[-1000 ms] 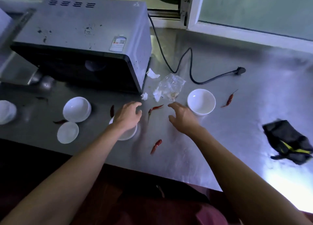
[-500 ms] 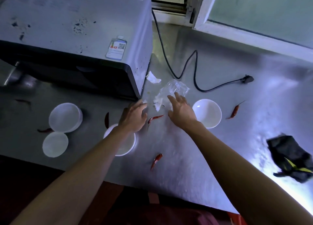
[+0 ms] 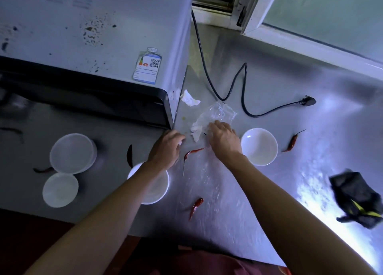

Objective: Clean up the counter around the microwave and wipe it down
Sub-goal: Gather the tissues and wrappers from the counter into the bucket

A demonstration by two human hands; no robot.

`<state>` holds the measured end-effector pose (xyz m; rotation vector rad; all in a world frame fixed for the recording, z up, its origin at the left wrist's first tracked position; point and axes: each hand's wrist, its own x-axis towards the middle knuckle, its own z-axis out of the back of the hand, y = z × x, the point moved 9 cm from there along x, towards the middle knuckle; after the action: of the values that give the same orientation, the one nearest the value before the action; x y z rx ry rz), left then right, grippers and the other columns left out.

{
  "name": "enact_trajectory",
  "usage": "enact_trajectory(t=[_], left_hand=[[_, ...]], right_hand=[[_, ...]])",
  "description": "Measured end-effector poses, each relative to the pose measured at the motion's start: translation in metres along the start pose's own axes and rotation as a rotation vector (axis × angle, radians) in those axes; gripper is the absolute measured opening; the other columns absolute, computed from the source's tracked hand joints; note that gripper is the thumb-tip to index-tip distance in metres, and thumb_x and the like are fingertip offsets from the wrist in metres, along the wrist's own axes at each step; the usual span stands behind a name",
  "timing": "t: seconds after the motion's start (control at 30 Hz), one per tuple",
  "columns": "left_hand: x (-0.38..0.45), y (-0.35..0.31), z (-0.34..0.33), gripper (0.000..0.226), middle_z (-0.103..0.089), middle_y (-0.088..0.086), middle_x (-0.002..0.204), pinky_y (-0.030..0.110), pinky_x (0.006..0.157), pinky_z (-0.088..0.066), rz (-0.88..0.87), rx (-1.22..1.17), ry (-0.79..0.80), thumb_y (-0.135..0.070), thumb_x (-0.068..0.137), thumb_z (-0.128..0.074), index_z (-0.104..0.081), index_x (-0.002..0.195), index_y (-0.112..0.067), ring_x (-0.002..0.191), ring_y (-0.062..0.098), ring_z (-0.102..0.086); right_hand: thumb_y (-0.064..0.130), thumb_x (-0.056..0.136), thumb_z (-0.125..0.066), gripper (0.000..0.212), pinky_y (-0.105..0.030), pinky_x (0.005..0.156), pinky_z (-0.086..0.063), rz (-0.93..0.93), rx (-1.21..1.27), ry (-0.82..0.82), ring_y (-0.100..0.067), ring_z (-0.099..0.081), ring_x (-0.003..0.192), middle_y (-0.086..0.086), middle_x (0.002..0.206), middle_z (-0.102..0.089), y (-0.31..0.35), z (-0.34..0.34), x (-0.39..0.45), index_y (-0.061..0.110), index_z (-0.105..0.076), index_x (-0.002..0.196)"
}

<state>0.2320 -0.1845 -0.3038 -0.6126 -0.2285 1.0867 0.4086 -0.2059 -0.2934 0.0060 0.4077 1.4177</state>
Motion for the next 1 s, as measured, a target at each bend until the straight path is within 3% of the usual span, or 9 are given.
enact_trajectory(t=[0.07, 0.13, 0.27, 0.47, 0.53, 0.63, 0.8, 0.87, 1.0], left_hand=[[0.002, 0.002, -0.004, 0.032, -0.062, 0.000, 0.096, 0.040, 0.075, -0.053, -0.004, -0.011, 0.011, 0.010, 0.081, -0.054, -0.069, 0.099, -0.012, 0.094, 0.020, -0.055], [0.002, -0.002, -0.004, 0.030, -0.061, 0.000, 0.092, 0.040, 0.073, -0.052, -0.023, -0.012, 0.012, 0.010, 0.081, -0.055, -0.069, 0.096, -0.012, 0.092, 0.018, -0.053], [0.003, -0.014, 0.001, 0.019, -0.061, 0.001, 0.087, 0.038, 0.070, -0.050, -0.074, -0.008, -0.031, 0.001, 0.087, -0.058, -0.071, 0.089, -0.012, 0.088, 0.020, -0.053], [0.013, -0.040, 0.005, 0.017, -0.063, 0.002, 0.081, 0.032, 0.068, -0.049, -0.193, -0.018, -0.046, 0.004, 0.081, -0.067, -0.076, 0.082, -0.011, 0.086, 0.024, -0.055], [0.020, -0.048, 0.004, 0.016, -0.065, 0.002, 0.084, 0.035, 0.074, -0.052, -0.217, -0.045, -0.054, 0.005, 0.080, -0.069, -0.075, 0.079, -0.009, 0.089, 0.024, -0.057], [0.031, -0.057, 0.001, 0.013, -0.067, 0.001, 0.095, 0.038, 0.085, -0.052, -0.235, -0.022, -0.072, 0.001, 0.079, -0.074, -0.076, 0.078, -0.012, 0.096, 0.024, -0.058], [0.046, -0.056, -0.012, 0.019, -0.069, 0.002, 0.111, 0.044, 0.081, -0.054, -0.194, 0.036, -0.049, 0.001, 0.080, -0.073, -0.079, 0.083, -0.017, 0.102, 0.025, -0.057], [0.049, -0.052, -0.016, 0.023, -0.070, 0.003, 0.113, 0.045, 0.082, -0.054, -0.187, 0.039, -0.036, 0.001, 0.080, -0.072, -0.080, 0.087, -0.019, 0.101, 0.028, -0.058], [0.052, -0.049, -0.018, 0.025, -0.071, 0.001, 0.100, 0.043, 0.076, -0.054, -0.219, 0.051, -0.043, 0.002, 0.076, -0.074, -0.080, 0.087, -0.019, 0.091, 0.030, -0.059]], right_hand=[[0.005, 0.093, -0.050, 0.009, -0.041, 0.081, -0.045, -0.004, 0.015, -0.031, -0.033, -0.053, 0.111, -0.007, 0.105, -0.061, -0.002, 0.001, -0.001, 0.009, -0.056, 0.099], [0.002, 0.091, -0.051, 0.009, -0.038, 0.067, -0.044, -0.010, 0.024, -0.049, -0.034, -0.057, 0.096, -0.008, 0.091, -0.060, -0.003, 0.004, -0.002, 0.010, -0.052, 0.087], [0.007, 0.093, -0.047, 0.013, -0.035, 0.055, -0.035, -0.052, 0.090, -0.076, -0.037, -0.049, 0.070, -0.006, 0.078, -0.052, -0.010, 0.015, -0.006, 0.011, -0.043, 0.081], [0.005, 0.087, -0.050, 0.007, -0.036, 0.053, -0.040, -0.087, 0.342, -0.237, -0.036, -0.047, 0.065, -0.006, 0.071, -0.056, -0.025, 0.050, -0.021, 0.010, -0.054, 0.088], [0.007, 0.089, -0.054, 0.014, -0.041, 0.061, -0.051, -0.086, 0.400, -0.278, -0.038, -0.058, 0.071, -0.012, 0.081, -0.067, -0.029, 0.060, -0.029, 0.008, -0.064, 0.100], [0.004, 0.088, -0.058, 0.020, -0.044, 0.066, -0.053, -0.113, 0.450, -0.312, -0.038, -0.062, 0.073, -0.015, 0.083, -0.070, -0.037, 0.067, -0.040, 0.007, -0.067, 0.105], [0.007, 0.091, -0.059, 0.025, -0.026, 0.067, -0.041, -0.148, 0.517, -0.299, -0.026, -0.065, 0.074, -0.007, 0.086, -0.073, -0.047, 0.063, -0.048, 0.015, -0.069, 0.113], [0.011, 0.093, -0.060, 0.025, -0.026, 0.071, -0.044, -0.158, 0.534, -0.310, -0.024, -0.067, 0.077, -0.005, 0.089, -0.074, -0.050, 0.060, -0.050, 0.016, -0.069, 0.115], [0.016, 0.095, -0.061, 0.022, -0.025, 0.073, -0.044, -0.189, 0.579, -0.358, -0.022, -0.064, 0.078, -0.002, 0.088, -0.073, -0.057, 0.060, -0.053, 0.017, -0.069, 0.115]])
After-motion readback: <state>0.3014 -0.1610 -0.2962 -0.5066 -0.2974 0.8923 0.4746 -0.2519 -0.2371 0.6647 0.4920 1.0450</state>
